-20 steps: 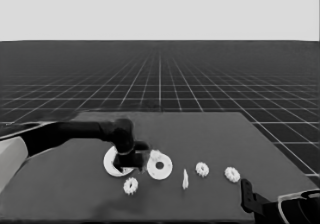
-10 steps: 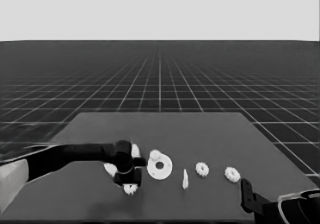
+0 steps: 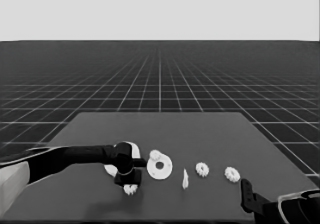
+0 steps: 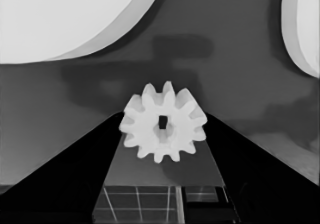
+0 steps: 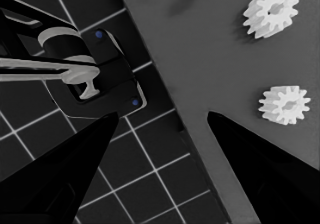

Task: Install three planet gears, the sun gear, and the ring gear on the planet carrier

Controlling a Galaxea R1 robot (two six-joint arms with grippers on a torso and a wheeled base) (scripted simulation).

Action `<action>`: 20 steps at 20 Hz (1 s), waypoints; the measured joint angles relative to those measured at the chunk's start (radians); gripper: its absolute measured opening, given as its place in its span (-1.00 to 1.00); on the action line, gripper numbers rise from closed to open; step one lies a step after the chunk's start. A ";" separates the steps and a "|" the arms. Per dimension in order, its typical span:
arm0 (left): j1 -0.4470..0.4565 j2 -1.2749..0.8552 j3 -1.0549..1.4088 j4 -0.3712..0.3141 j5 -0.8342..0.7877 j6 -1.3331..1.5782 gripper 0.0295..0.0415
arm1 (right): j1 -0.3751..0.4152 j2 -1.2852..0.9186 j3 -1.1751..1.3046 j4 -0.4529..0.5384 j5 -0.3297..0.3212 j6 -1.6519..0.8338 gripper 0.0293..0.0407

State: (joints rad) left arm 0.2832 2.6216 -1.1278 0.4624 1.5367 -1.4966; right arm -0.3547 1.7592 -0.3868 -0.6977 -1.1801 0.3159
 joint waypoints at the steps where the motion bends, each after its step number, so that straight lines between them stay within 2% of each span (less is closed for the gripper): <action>1: 0.000 0.000 0.000 0.000 0.000 0.000 -0.72 | 0.000 0.000 0.000 0.000 0.000 0.000 0.61; 6: 0.000 0.000 0.000 0.000 0.000 0.000 -0.72 | 0.000 0.000 0.000 0.000 0.000 0.000 0.61; 7: -0.078 -0.018 0.076 -0.087 0.033 -0.050 -0.72 | 0.000 0.000 0.000 0.000 0.000 0.000 0.61; 9: -0.186 -0.025 0.126 -0.186 0.045 -0.090 -0.72 | 0.000 0.000 0.000 0.000 0.000 0.000 0.61; 12: -0.232 -0.027 0.137 -0.231 0.043 -0.100 -0.72 | 0.000 0.000 0.000 0.000 0.000 0.000 0.61; 16: -0.242 -0.027 0.139 -0.242 0.042 -0.102 -0.72 | 0.000 0.000 0.000 0.000 0.000 0.000 0.61; 18: -0.265 0.190 -0.098 -0.265 0.038 -0.087 -0.71 | 0.000 0.000 0.000 0.000 0.000 0.000 0.61; 20: -0.270 0.270 -0.205 -0.271 0.032 -0.056 -0.72 | 0.000 0.000 0.000 0.000 0.000 0.000 0.61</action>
State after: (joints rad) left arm 0.0127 2.8921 -1.3323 0.1917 1.5683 -1.5530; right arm -0.3547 1.7592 -0.3868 -0.6977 -1.1801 0.3159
